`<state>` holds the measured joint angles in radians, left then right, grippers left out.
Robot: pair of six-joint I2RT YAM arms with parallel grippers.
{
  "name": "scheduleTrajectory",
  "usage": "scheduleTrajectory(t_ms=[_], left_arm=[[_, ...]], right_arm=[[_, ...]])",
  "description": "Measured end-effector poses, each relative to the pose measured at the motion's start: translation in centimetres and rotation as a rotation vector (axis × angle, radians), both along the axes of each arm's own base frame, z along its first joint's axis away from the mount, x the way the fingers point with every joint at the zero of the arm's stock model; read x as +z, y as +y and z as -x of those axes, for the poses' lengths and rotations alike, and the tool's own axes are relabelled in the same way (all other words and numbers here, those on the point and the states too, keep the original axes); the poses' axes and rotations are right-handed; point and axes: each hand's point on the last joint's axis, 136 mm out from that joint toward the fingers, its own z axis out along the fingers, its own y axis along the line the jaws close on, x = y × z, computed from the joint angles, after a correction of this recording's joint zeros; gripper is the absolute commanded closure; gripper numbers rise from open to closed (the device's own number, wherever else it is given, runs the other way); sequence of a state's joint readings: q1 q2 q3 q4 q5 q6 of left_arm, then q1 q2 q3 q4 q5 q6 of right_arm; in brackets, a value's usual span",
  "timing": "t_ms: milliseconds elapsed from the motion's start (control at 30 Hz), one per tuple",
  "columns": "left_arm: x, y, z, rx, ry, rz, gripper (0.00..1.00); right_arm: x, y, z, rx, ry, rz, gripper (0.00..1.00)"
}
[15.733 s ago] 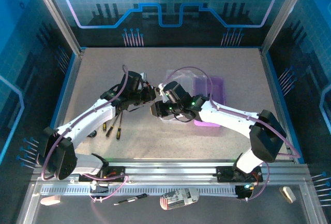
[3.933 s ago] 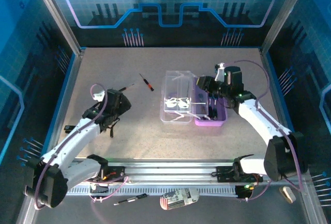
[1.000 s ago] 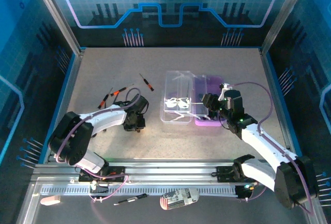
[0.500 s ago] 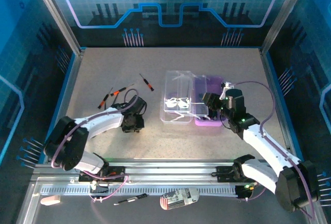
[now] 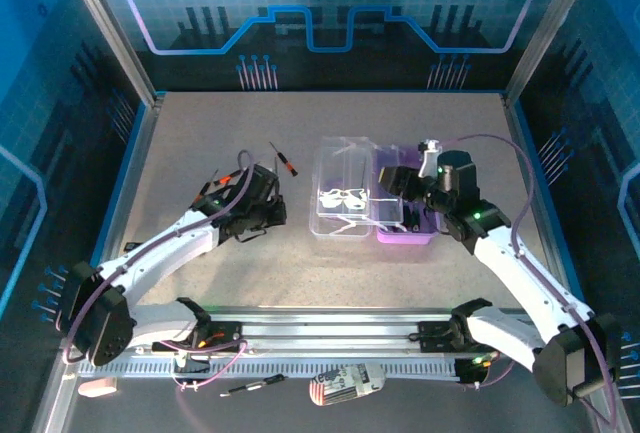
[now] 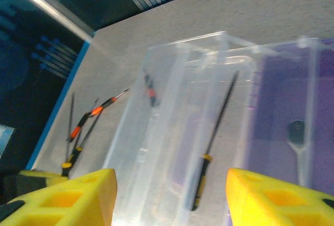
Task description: Pack the tool kit
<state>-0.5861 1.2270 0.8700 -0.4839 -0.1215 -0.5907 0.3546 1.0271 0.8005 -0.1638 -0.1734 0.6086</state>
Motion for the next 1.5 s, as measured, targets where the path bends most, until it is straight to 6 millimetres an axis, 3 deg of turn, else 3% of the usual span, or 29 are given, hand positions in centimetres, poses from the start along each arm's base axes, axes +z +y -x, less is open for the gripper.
scheduleTrajectory(t_ms=[167,300,533,733,900,1200,1500], left_arm=[[2.5,-4.9,1.0,-0.156,-0.086,0.08,0.92],[3.5,-7.7,2.2,-0.264,-0.129,0.12,0.92],[5.3,-10.5,2.9,-0.357,-0.203,0.187,0.92],[5.2,-11.0,2.9,-0.376,-0.21,0.183,0.92],[5.2,-11.1,2.9,-0.381,-0.212,0.185,0.92],[5.2,-11.2,2.9,-0.384,-0.215,0.186,0.92],[5.2,-11.2,2.9,-0.387,-0.215,0.184,0.92]], right_arm=[[2.2,3.9,0.5,0.114,-0.008,-0.028,0.49],[3.4,6.6,0.7,0.176,-0.019,-0.043,0.51],[1.4,9.5,0.1,0.206,0.046,-0.033,0.54],[-0.1,9.9,-0.7,0.187,0.082,-0.023,0.57],[0.1,10.0,-1.0,0.18,0.077,-0.034,0.61],[0.2,10.4,-1.5,0.174,0.075,-0.049,0.77],[0.1,10.4,-1.6,0.173,0.08,-0.052,0.79]])
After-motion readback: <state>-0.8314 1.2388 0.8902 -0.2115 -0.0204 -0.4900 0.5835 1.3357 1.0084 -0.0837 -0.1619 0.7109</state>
